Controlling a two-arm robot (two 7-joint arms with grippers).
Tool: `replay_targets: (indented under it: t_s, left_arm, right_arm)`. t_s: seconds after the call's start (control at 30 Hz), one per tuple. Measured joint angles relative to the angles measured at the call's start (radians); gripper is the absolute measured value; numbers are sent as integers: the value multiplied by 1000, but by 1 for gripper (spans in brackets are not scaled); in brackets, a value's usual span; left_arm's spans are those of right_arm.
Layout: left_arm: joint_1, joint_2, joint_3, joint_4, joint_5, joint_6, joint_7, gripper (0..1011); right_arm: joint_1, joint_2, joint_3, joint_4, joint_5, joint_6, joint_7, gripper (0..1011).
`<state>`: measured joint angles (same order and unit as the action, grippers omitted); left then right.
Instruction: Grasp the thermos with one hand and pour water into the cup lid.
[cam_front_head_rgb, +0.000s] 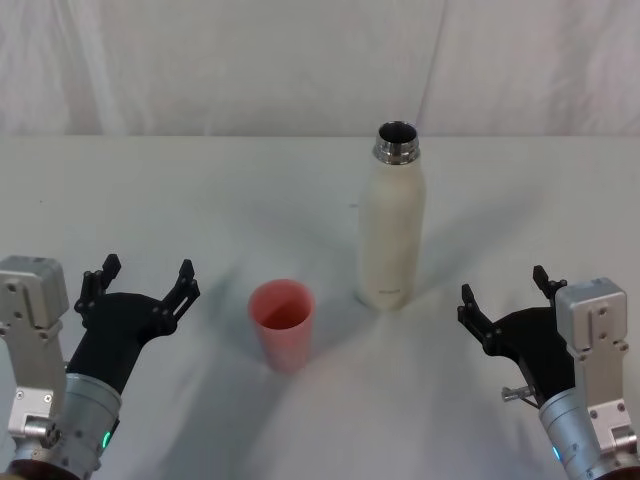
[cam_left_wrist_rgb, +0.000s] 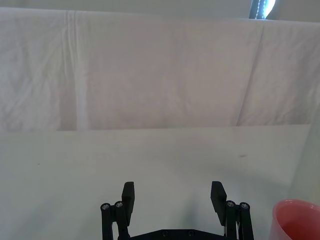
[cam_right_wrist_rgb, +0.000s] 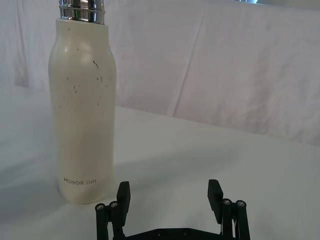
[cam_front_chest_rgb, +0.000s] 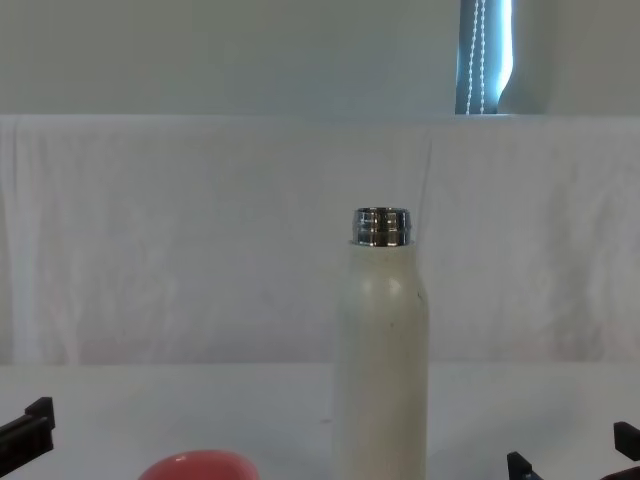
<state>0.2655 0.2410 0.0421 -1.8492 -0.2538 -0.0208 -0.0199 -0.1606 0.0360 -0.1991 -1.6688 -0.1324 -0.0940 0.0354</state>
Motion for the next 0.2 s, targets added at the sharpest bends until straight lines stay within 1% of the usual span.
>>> replay_targets:
  t_s: [0.2]
  left_arm:
    - [0,0,0,0,0,0,0,1001]
  right_arm:
    - [0,0,0,0,0,0,0,1001]
